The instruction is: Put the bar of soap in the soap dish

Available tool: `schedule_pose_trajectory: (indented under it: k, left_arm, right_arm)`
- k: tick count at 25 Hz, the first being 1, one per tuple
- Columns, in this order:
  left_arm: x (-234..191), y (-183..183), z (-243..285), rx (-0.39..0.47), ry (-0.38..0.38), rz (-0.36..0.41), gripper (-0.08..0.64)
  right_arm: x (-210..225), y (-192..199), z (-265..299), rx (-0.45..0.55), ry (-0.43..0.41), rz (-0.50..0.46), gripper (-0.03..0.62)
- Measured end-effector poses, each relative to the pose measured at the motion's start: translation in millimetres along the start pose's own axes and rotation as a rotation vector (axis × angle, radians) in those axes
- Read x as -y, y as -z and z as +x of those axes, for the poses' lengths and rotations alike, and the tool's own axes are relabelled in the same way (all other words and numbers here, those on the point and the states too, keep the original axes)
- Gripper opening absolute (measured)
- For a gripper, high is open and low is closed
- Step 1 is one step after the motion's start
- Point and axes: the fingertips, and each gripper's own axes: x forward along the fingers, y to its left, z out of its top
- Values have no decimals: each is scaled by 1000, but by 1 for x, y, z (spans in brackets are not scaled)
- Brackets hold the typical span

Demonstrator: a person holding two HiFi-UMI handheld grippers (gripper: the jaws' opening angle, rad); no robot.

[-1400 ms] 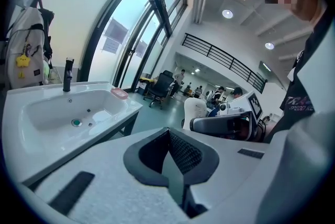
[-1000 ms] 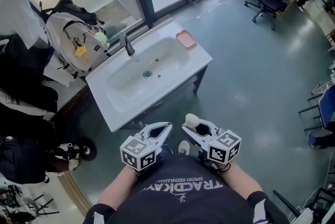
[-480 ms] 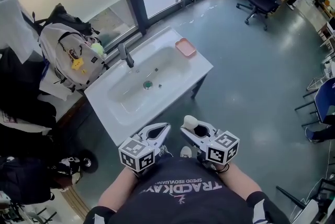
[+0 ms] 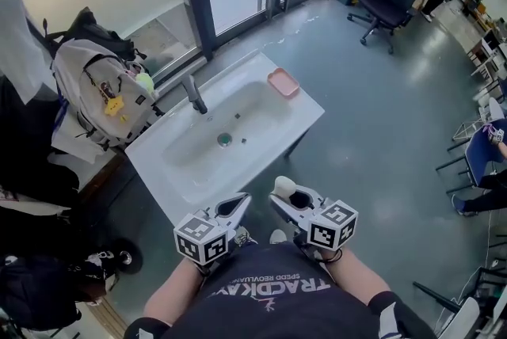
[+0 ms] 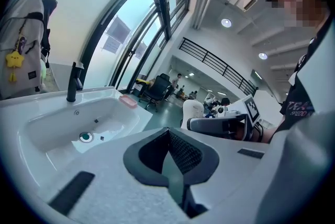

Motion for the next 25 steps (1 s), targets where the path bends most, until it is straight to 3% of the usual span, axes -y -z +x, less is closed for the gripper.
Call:
schedule_pose_trajectory:
  k: [13, 25]
  left_arm:
    - [-35, -2, -26, 26, -5, -19, 9]
    - [-52, -39, 3, 105, -118, -38, 9]
  right_arm:
    - [10, -20, 34, 36, 53, -10, 155]
    - [94, -78, 48, -3, 50, -47, 155]
